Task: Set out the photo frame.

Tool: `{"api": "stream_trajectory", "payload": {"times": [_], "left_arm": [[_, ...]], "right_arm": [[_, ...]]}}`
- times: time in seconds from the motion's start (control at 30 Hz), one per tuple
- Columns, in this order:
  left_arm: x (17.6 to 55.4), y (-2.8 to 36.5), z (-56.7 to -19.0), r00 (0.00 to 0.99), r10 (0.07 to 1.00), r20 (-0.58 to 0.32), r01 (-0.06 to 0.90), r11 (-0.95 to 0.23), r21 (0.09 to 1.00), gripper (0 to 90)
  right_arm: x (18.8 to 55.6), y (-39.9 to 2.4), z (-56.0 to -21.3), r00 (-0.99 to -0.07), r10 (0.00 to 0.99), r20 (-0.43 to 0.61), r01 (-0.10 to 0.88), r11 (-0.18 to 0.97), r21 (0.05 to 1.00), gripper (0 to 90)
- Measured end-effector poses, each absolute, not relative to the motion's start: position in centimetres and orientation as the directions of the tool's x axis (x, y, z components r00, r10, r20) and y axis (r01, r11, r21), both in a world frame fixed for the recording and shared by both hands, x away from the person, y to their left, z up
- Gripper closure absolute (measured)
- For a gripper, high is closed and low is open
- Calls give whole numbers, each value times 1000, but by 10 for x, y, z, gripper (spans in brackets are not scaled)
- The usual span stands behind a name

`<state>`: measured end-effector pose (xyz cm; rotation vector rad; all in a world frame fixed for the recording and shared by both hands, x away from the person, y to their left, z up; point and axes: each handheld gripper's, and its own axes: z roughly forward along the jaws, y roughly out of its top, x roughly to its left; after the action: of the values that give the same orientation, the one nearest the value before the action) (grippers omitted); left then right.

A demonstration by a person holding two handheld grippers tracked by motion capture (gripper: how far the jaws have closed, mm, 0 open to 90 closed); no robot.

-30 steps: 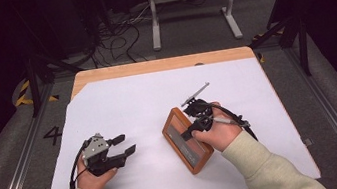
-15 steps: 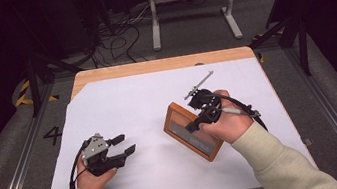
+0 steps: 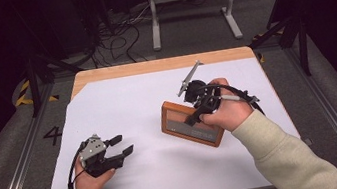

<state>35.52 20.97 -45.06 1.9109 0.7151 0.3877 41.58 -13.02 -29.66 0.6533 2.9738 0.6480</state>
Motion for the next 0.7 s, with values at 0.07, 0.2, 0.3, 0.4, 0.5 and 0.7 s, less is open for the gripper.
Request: {"api": "stream_trajectory", "payload": {"times": [0.07, 0.2, 0.3, 0.4, 0.5, 0.7], "left_arm": [[355, 211, -451, 769, 638, -45, 308, -308, 900, 413], [354, 213, -451, 766, 642, -47, 311, -305, 900, 413], [353, 213, -451, 763, 644, -56, 317, -297, 901, 414], [353, 213, -451, 762, 644, -57, 318, -296, 901, 414], [354, 213, -451, 765, 642, -55, 315, -298, 901, 415], [355, 212, -452, 767, 639, -53, 314, -301, 900, 415]], "right_arm": [[418, -127, -295, -928, 370, 39, 355, 849, 392, 719], [424, -123, -292, -954, 299, 1, 278, 886, 371, 718], [429, -120, -290, -967, 255, -17, 231, 902, 364, 719], [433, -119, -290, -972, 235, -25, 212, 913, 349, 720], [437, -118, -291, -978, 204, -43, 178, 923, 342, 720], [445, -114, -299, -992, 111, -65, 86, 947, 310, 721]]}}
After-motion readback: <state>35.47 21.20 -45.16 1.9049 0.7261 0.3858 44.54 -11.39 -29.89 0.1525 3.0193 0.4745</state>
